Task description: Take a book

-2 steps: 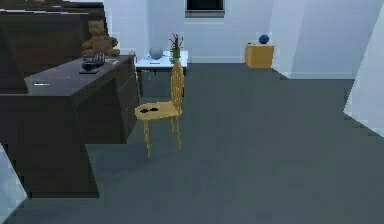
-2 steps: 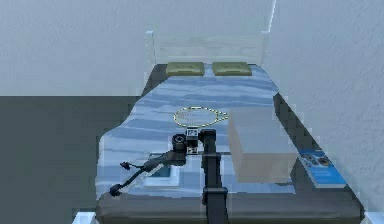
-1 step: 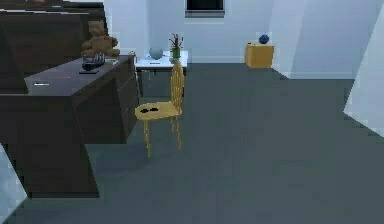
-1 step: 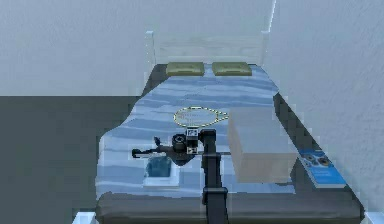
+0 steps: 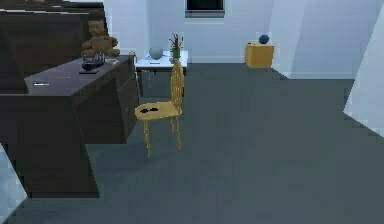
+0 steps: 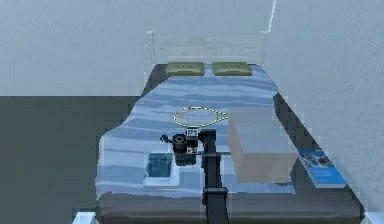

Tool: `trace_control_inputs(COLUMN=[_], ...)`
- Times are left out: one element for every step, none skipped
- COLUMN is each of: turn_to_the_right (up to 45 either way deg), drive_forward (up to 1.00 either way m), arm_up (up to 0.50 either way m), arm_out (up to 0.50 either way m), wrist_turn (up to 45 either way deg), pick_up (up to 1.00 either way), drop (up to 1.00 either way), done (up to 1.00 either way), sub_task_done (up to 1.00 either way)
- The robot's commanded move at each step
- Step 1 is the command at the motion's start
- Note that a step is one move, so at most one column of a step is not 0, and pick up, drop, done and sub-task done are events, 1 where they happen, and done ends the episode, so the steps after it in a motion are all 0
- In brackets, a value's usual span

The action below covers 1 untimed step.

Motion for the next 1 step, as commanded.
trace_control_inputs(turn_to_the_right=[0.0], drive_forward=[0.0], arm_up=[-0.3], arm_out=[0.0], wrist_turn=[0.0], pick_up=[0.0], drop=[0.0], done=[0.0], sub_task_done=[0.0])
